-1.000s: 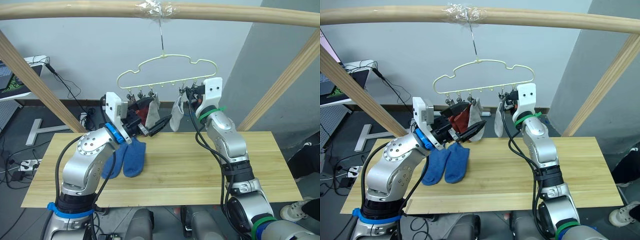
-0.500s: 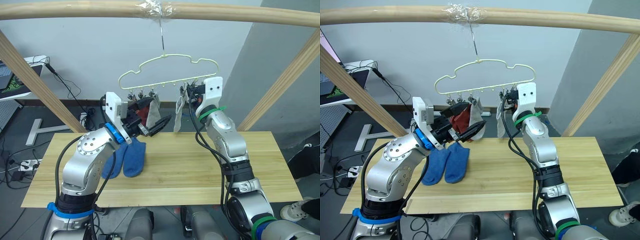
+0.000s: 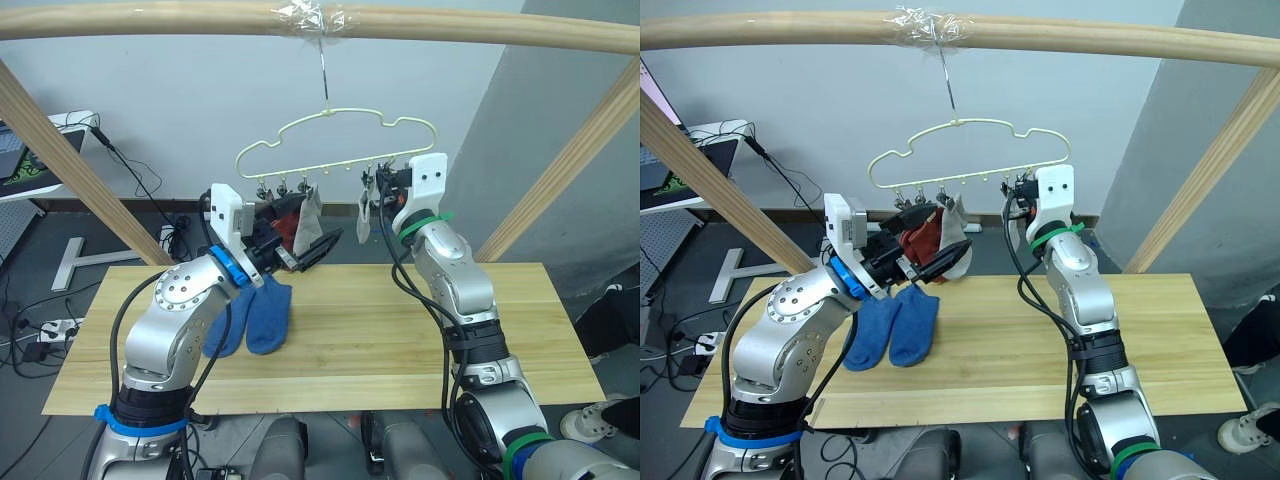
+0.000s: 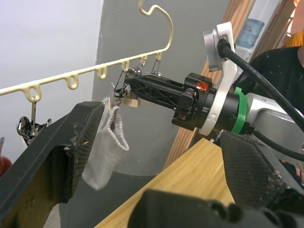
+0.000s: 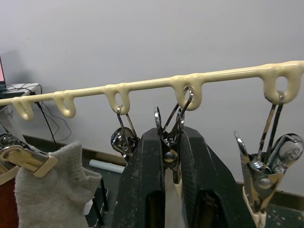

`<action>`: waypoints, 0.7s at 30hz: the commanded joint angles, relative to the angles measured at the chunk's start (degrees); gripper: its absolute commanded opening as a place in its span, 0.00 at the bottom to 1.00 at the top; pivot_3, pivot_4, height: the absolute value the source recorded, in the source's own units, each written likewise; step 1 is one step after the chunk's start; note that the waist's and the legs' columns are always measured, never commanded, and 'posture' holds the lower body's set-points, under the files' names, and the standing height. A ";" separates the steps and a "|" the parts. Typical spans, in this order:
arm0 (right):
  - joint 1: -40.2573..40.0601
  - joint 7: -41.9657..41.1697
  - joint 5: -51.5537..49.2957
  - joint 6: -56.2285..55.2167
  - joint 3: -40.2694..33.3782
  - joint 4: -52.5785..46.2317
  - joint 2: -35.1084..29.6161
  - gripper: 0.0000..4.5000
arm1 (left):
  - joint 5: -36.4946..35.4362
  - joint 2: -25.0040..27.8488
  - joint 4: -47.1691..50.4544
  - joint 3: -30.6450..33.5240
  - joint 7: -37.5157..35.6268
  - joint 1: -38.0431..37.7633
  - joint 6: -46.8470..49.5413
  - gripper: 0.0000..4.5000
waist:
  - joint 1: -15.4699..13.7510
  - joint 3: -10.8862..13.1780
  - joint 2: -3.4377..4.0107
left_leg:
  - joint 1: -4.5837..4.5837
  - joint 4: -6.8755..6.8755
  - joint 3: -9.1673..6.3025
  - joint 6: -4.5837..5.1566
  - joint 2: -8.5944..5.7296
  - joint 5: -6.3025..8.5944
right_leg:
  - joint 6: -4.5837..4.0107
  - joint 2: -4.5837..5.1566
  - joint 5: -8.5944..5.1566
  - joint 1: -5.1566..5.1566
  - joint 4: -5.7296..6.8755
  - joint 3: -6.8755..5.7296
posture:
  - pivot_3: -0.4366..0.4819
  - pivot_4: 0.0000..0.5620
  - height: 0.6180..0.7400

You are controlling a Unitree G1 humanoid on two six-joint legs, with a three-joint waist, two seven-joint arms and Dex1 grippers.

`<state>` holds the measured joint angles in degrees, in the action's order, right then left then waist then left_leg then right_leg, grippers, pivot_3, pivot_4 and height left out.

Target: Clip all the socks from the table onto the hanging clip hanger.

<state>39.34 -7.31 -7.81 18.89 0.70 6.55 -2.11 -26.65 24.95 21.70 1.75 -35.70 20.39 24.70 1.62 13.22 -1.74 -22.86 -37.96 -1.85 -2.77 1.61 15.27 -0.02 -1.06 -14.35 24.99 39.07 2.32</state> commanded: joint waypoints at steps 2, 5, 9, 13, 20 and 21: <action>1.20 -0.47 -0.52 -0.98 -0.80 -1.73 -0.06 0.03 | -0.75 0.11 2.13 0.30 -0.12 0.64 -0.37 1.00 | 0.00 0.00 0.00 | 0.00 0.00 0.00 0.00 0.00 0.00 | 0.00 0.00 0.00 0.00 0.00 0.00 | 0.55 0.36 1.00; 1.27 -0.36 -0.26 -1.10 -0.76 -1.56 -0.13 0.19 | -0.74 0.12 2.07 0.29 -0.15 0.63 -0.39 1.00 | 0.00 0.00 0.00 | 0.00 0.00 0.00 0.00 0.00 0.00 | 0.00 0.00 0.00 0.00 0.00 0.00 | 0.55 0.36 1.00; 1.35 -0.03 0.09 -0.98 -0.65 -1.48 -0.15 0.33 | -0.66 0.12 2.06 0.25 -0.10 0.77 -0.40 1.00 | 0.00 0.00 0.00 | 0.00 0.00 0.00 0.00 0.00 0.00 | 0.00 0.00 0.00 0.00 0.00 0.00 | 0.55 0.36 1.00; 1.53 -0.02 0.04 -1.07 -0.68 -1.30 -0.05 0.33 | -0.67 0.15 2.02 0.27 -0.13 0.81 -0.40 1.00 | 0.00 0.00 0.00 | 0.00 0.00 0.00 0.00 0.00 0.00 | 0.00 0.00 0.00 0.00 0.00 0.00 | 0.55 0.36 1.00; 1.87 -0.02 0.03 -1.37 -0.76 -0.87 -0.01 0.33 | -0.66 0.12 1.98 0.24 -0.06 0.97 -0.32 1.00 | 0.00 0.00 0.00 | 0.00 0.00 0.00 0.00 0.00 0.00 | 0.00 0.00 0.00 0.00 0.00 0.00 | 0.55 0.36 1.00; 1.90 -0.02 0.04 -1.39 -0.75 -0.81 -0.01 0.33 | -0.70 0.10 1.99 0.24 -0.05 1.01 -0.27 1.00 | 0.00 0.00 0.00 | 0.00 0.00 0.00 0.00 0.00 0.00 | 0.00 0.00 0.00 0.00 0.00 0.00 | 0.55 0.36 1.00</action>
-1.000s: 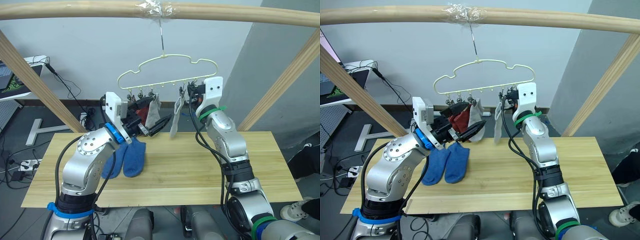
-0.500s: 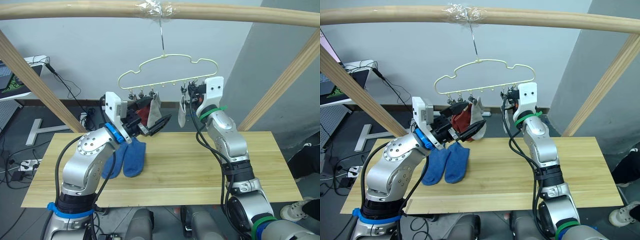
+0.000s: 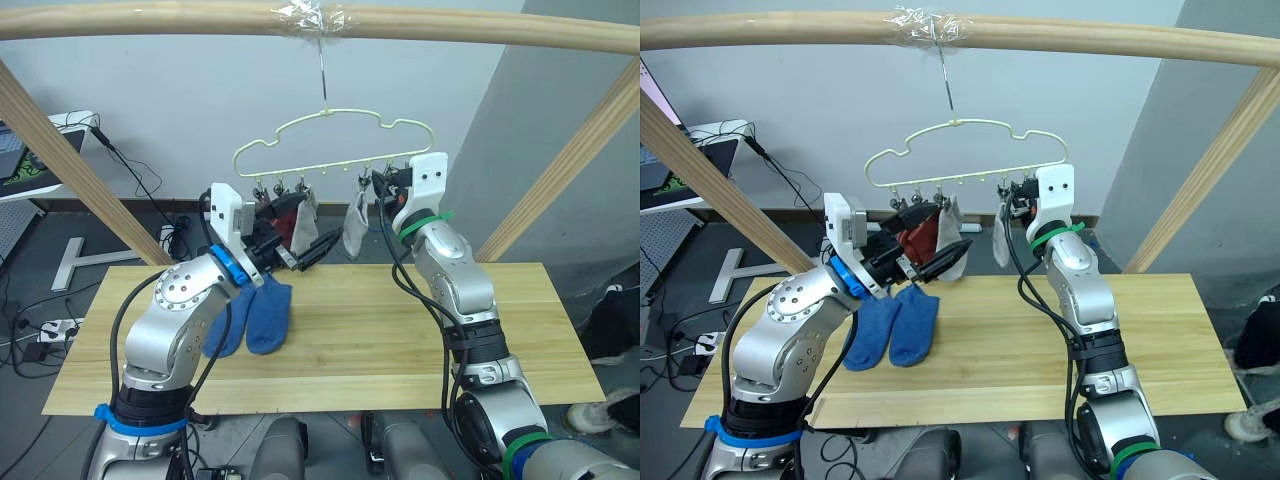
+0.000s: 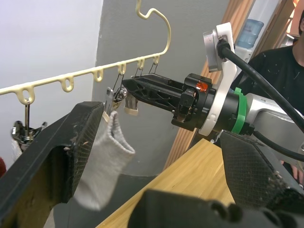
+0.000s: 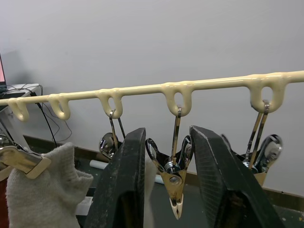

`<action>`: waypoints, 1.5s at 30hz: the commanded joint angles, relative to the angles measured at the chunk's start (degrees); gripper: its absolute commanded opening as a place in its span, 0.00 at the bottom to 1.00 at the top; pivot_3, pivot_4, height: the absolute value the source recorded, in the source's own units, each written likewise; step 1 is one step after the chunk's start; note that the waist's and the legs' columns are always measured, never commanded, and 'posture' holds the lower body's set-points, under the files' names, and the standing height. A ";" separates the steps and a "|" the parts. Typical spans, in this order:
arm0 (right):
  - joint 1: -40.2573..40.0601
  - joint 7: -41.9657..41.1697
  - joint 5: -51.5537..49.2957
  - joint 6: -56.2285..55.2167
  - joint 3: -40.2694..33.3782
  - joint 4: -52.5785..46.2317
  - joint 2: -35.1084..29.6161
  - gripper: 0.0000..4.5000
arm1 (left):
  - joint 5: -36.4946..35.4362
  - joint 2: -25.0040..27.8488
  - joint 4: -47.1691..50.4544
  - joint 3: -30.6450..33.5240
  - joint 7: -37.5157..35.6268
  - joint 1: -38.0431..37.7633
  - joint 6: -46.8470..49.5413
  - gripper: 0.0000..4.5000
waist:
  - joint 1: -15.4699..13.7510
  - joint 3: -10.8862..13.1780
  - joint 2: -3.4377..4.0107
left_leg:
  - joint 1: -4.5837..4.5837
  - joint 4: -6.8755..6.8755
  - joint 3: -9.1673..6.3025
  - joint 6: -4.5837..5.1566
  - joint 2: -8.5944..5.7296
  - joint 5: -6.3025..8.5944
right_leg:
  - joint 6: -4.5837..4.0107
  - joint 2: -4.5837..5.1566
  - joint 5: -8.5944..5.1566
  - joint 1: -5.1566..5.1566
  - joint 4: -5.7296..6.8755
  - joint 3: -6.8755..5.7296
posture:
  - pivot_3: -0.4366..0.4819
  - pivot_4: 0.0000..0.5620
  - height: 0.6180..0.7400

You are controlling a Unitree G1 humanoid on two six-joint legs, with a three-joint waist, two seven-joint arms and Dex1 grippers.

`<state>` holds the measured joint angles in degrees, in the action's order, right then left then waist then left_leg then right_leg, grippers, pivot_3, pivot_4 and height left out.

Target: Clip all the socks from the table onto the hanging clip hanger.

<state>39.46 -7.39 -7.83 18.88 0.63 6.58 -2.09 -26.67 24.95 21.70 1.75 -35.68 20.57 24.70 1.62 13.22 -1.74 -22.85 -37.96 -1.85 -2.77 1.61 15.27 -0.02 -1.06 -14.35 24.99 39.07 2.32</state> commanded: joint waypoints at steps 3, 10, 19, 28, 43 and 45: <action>1.79 0.01 0.09 -1.31 -0.60 -0.72 -0.06 0.33 | -0.69 0.12 1.94 0.24 -0.11 0.92 -0.28 1.00 | 0.00 0.00 0.00 | 0.00 0.00 0.00 0.00 0.00 0.00 | 0.00 0.00 0.00 0.00 0.00 0.00 | 0.55 0.36 1.00; 1.78 -0.04 0.16 -1.24 -0.49 -0.61 -0.09 0.33 | -0.80 0.19 2.04 0.31 -0.17 0.96 -0.17 1.00 | 0.00 0.00 0.00 | 0.00 0.00 0.01 0.00 0.00 0.00 | 0.00 0.00 0.00 0.00 0.00 0.00 | 0.55 0.36 1.00; 1.86 -0.27 0.10 -1.55 -0.85 -0.13 -0.55 0.00 | -0.82 0.13 2.01 0.19 -0.27 0.90 -0.23 1.00 | 0.00 0.00 0.00 | 0.00 0.00 0.00 0.00 0.00 0.00 | 0.00 0.00 0.00 0.00 0.00 0.00 | 0.55 0.36 1.00; 2.41 -2.63 -1.33 -0.16 -1.93 -0.02 -2.77 0.00 | -0.94 -0.26 2.20 -0.30 -0.42 0.82 -0.45 1.00 | -0.06 0.00 0.00 | 0.00 0.00 0.00 0.00 -0.01 0.00 | 0.00 0.00 0.00 0.00 0.00 0.00 | 0.54 0.35 1.00; 0.64 -9.84 -7.61 12.90 -2.60 -6.33 -7.54 0.00 | 13.89 1.69 -15.06 -2.09 3.57 -14.06 -9.41 1.00 | -0.26 -0.02 0.02 | 0.04 -0.01 -0.02 0.03 -0.05 -0.01 | 0.00 0.05 0.00 -0.02 0.00 -0.04 | 0.52 0.34 1.00; 0.54 -9.93 -7.95 13.78 -2.66 -6.90 -7.99 0.00 | 16.07 0.45 -19.15 -1.87 6.18 -13.95 -10.74 1.00 | -0.27 -0.02 0.02 | 0.02 -0.02 -0.01 0.05 -0.05 -0.02 | 0.00 0.06 0.00 -0.02 -0.01 -0.05 | 0.52 0.34 1.00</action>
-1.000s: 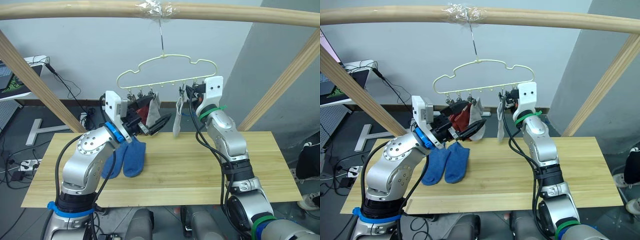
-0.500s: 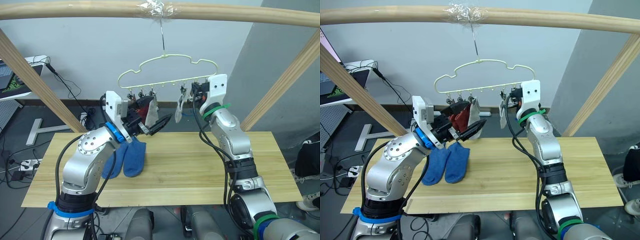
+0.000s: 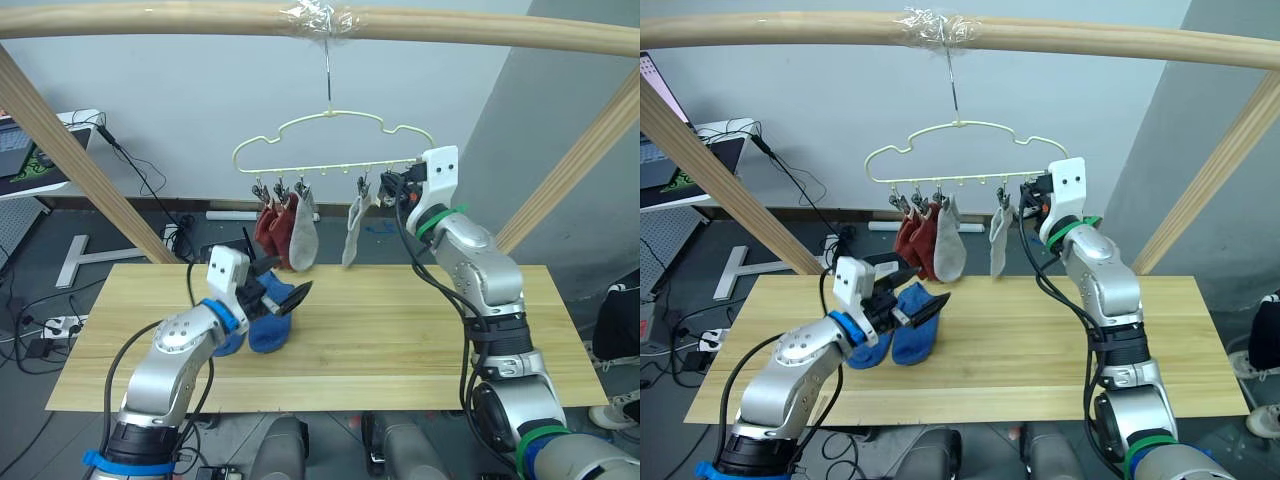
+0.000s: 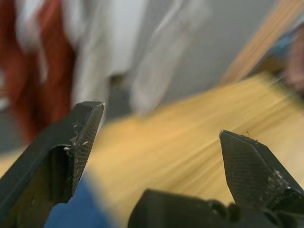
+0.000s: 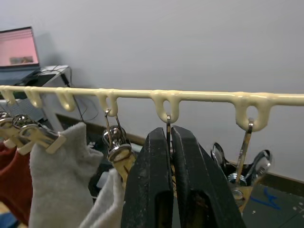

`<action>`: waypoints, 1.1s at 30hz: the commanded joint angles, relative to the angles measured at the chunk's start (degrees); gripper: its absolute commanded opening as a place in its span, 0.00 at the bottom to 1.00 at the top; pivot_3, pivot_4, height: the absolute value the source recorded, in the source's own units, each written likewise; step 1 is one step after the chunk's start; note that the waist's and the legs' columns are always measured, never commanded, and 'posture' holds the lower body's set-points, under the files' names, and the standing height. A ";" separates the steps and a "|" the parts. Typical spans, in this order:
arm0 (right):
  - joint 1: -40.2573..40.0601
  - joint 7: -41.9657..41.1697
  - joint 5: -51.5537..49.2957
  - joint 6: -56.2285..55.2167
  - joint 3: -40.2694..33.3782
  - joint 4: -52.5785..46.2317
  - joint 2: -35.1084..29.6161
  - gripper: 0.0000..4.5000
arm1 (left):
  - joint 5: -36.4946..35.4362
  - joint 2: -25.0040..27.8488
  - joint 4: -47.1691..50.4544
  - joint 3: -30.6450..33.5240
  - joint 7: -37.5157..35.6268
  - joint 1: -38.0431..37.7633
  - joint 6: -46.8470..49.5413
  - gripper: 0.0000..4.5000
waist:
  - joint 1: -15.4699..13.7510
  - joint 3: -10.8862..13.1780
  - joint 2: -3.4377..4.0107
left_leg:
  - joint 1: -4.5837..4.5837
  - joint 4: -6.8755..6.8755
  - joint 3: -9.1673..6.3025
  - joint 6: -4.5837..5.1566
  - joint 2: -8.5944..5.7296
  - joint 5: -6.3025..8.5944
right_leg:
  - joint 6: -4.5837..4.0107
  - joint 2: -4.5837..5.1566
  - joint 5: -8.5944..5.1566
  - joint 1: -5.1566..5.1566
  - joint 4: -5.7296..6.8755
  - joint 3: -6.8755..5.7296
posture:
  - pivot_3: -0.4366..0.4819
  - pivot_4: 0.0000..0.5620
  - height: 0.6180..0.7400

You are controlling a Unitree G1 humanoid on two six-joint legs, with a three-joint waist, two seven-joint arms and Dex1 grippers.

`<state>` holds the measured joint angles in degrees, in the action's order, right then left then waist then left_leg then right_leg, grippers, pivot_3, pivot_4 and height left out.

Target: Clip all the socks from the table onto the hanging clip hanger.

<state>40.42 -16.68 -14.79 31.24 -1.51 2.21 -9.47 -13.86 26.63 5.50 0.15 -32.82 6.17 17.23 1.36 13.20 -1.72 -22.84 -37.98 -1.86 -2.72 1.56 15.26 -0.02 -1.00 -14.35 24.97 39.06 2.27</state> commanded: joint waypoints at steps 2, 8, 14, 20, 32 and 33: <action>-0.31 -0.55 -1.26 2.09 -0.81 -2.89 -0.64 0.00 | 4.72 -2.48 -5.87 0.39 5.67 0.73 -4.29 1.00 | 0.00 -0.01 -0.01 | 0.01 0.00 0.01 0.01 0.00 0.00 | 0.00 0.02 0.00 0.00 0.01 0.01 | 0.52 0.34 1.00; -0.06 -0.24 -1.59 3.76 -1.03 -3.93 -0.57 0.00 | 9.52 -3.69 -14.34 0.00 8.47 1.40 -11.54 1.00 | 0.02 -0.01 -0.01 | 0.00 0.01 -0.01 0.01 0.01 0.00 | -0.01 0.05 0.01 0.00 0.03 -0.03 | 0.51 0.35 1.00; -0.06 0.24 -2.22 5.08 -1.24 -4.34 -0.70 0.00 | 8.02 -5.62 -19.94 -0.34 5.48 4.23 -13.34 1.00 | -0.03 -0.02 -0.02 | -0.01 0.00 0.01 0.01 0.00 0.00 | 0.02 0.07 0.04 -0.01 0.02 -0.02 | 0.50 0.36 1.00; 0.01 0.73 -2.55 5.65 -1.37 -4.59 -1.03 0.00 | 9.39 -7.30 -25.01 -1.79 4.21 7.63 -14.80 1.00 | 0.17 -0.02 -0.03 | -0.01 -0.01 0.01 0.02 -0.01 -0.01 | 0.02 0.07 0.05 -0.02 0.02 -0.04 | 0.50 0.37 1.00; 0.40 2.69 -3.10 8.15 -3.33 -4.98 -0.90 0.00 | 14.94 -8.87 -39.06 -6.16 6.07 13.61 -12.89 0.92 | 0.18 -0.03 -0.04 | 0.01 -0.02 -0.08 0.04 -0.04 -0.02 | 0.05 0.07 0.08 -0.09 0.01 -0.13 | 0.45 0.38 1.00; 0.47 2.73 -3.09 8.20 -3.33 -4.92 -0.88 0.00 | 14.94 -9.03 -38.83 -6.37 5.79 13.42 -12.45 0.87 | 0.24 -0.03 -0.04 | 0.02 -0.03 -0.07 0.05 -0.04 -0.02 | 0.05 0.06 0.08 -0.10 0.02 -0.12 | 0.45 0.38 1.00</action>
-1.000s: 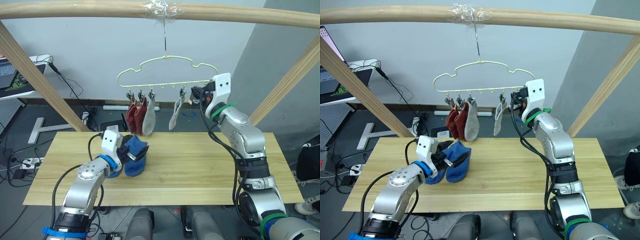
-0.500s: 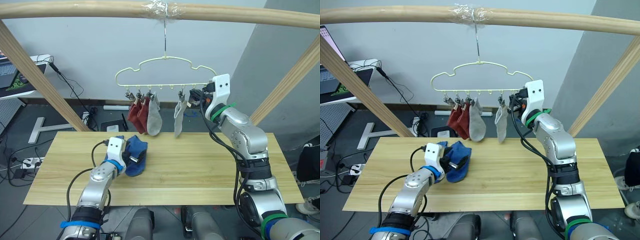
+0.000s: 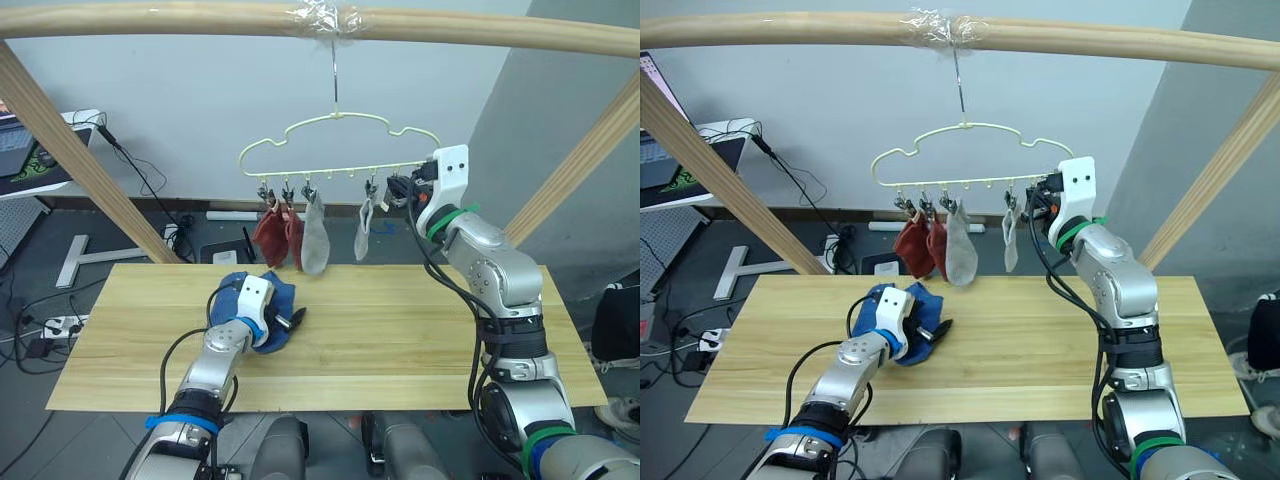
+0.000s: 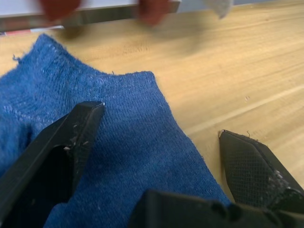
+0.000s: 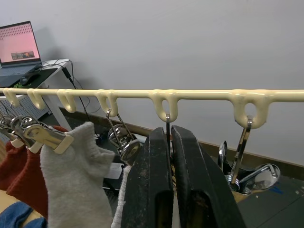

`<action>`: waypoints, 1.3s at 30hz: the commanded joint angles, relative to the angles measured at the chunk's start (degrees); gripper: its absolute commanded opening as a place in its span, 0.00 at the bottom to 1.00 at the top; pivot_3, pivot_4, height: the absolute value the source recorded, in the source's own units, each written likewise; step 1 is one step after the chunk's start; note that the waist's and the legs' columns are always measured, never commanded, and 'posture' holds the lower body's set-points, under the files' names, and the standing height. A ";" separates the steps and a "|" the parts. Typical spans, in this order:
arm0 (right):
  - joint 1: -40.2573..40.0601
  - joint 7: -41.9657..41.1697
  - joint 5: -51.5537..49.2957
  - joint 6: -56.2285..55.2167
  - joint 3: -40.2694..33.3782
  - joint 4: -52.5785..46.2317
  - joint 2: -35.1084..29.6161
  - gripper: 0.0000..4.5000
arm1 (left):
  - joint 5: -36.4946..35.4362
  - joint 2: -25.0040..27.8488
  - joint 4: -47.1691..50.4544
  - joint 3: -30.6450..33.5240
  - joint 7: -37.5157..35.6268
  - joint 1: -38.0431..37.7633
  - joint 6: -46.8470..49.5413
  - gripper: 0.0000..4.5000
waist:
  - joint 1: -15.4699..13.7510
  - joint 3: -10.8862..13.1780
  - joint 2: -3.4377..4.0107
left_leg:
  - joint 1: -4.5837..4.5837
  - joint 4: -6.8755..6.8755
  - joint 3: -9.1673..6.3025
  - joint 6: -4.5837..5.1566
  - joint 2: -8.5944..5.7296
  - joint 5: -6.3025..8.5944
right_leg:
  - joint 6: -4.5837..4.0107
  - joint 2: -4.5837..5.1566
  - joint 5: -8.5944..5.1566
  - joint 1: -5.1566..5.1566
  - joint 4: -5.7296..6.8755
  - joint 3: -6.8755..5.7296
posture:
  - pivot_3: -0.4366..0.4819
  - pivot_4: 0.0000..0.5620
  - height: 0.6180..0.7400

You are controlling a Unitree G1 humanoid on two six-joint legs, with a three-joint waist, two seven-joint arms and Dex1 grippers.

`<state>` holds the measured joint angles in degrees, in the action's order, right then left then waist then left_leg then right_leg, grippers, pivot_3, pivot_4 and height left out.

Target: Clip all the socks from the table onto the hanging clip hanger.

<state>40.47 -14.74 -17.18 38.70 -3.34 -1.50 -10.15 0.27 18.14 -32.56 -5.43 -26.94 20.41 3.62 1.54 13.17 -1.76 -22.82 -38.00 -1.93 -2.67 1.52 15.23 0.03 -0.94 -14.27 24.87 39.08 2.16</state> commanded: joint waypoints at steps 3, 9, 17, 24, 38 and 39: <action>0.66 0.74 -0.86 1.01 -1.65 -1.13 -0.21 0.00 | -0.04 -0.80 -0.13 -0.48 -1.05 -1.83 2.19 0.68 | 0.07 0.00 0.00 | 0.03 0.00 0.01 0.01 0.00 -0.01 | 0.00 0.00 0.00 -0.04 0.00 0.01 | 0.45 0.38 1.00; 1.05 0.98 -1.64 2.04 -2.29 -0.85 0.09 0.00 | -1.39 -0.49 3.16 0.24 -2.69 -4.39 3.29 0.26 | 0.12 -0.01 0.01 | 0.05 0.01 0.00 0.01 0.00 -0.01 | 0.00 0.00 0.00 -0.06 0.00 0.01 | 0.45 0.39 1.00; 4.17 0.43 -3.77 3.96 -3.81 1.84 -0.61 0.00 | -2.79 -1.12 12.97 -0.65 -5.29 -9.31 4.67 0.00 | 0.14 -0.01 0.01 | 0.08 0.01 0.04 0.01 0.00 -0.01 | 0.01 0.01 0.00 -0.07 -0.01 0.06 | 0.46 0.38 1.00; 9.62 3.59 -13.09 21.12 -12.30 4.06 0.44 0.00 | -8.98 -4.97 27.87 0.04 -7.73 -11.00 0.45 0.00 | 0.01 0.00 0.01 | -0.02 0.00 -0.01 0.02 0.03 -0.01 | 0.00 0.01 0.01 -0.05 -0.03 0.01 | 0.47 0.37 1.00; 16.63 14.03 -21.64 36.42 -25.14 7.56 4.13 0.00 | -3.47 -9.19 33.87 -7.00 -5.09 -4.57 -8.92 0.00 | 0.06 -0.02 0.03 | -0.03 0.03 0.14 0.05 -0.01 -0.02 | 0.02 0.00 0.03 -0.04 -0.07 0.13 | 0.47 0.35 1.00; 16.67 14.50 -22.04 37.21 -25.60 7.36 4.27 0.00 | -2.47 -9.03 33.90 -7.34 -4.82 -3.73 -9.52 0.00 | 0.07 -0.02 0.03 | -0.04 0.04 0.14 0.05 0.00 -0.02 | 0.02 0.00 0.03 -0.02 -0.07 0.13 | 0.47 0.35 1.00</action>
<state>56.33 -1.57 -38.38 74.64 -27.60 6.49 -5.85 -3.25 9.14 -0.45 -12.11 -32.52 15.50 -4.09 1.61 13.15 -1.73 -22.87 -37.96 -1.80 -2.61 1.52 15.22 0.06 -0.94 -14.24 24.87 39.00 2.29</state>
